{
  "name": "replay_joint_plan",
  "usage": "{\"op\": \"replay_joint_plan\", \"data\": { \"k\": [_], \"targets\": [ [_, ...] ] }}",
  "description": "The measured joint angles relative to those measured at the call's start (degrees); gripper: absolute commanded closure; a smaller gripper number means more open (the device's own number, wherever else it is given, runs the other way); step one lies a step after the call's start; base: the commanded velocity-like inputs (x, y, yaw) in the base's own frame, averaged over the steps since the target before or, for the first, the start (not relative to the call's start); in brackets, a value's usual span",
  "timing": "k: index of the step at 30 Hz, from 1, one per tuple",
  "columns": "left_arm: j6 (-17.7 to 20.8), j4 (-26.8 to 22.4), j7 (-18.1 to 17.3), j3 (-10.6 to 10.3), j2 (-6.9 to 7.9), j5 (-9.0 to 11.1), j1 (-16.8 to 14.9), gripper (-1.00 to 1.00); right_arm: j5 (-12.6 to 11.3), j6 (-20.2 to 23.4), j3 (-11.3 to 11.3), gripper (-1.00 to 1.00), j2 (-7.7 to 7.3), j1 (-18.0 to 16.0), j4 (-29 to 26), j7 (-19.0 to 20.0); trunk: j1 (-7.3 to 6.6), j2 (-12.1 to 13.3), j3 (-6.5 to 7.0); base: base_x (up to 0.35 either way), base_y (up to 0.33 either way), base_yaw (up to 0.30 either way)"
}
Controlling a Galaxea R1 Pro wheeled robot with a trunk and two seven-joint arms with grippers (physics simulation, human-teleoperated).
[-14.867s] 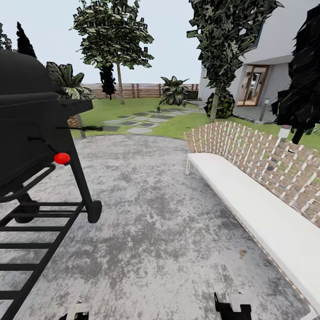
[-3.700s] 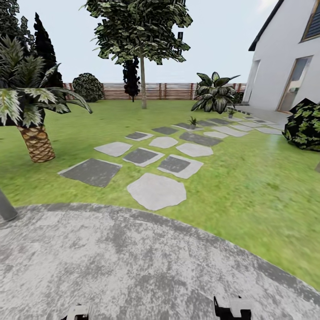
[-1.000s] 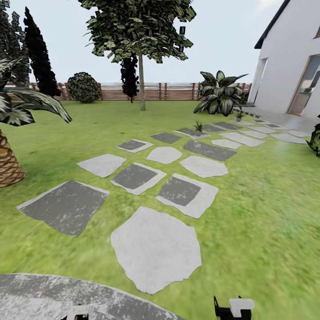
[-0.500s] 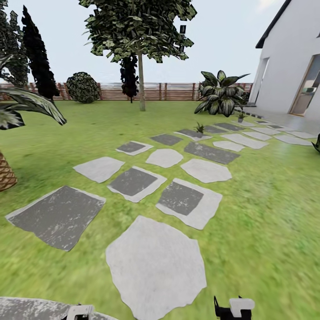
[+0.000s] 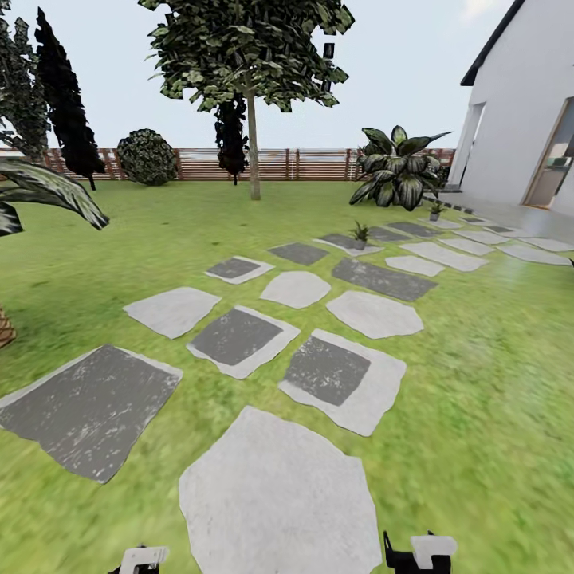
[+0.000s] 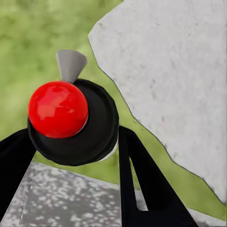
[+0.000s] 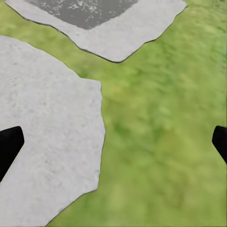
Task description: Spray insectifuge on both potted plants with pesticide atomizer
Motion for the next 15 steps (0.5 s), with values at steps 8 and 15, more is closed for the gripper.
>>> {"op": "replay_joint_plan", "data": {
  "k": [8,15],
  "targets": [
    [0.0,0.0,0.0,0.0,0.0,0.0,0.0,1.0,0.0,0.0,0.0,-1.0,-0.01,0.0,0.0,0.0,0.0,0.0,0.0,0.34,0.0,0.0],
    [0.0,0.0,0.0,0.0,0.0,0.0,0.0,1.0,0.0,0.0,0.0,-1.0,-0.02,0.0,0.0,-0.1,0.0,0.0,0.0,0.34,0.0,0.0]
  ]
}}
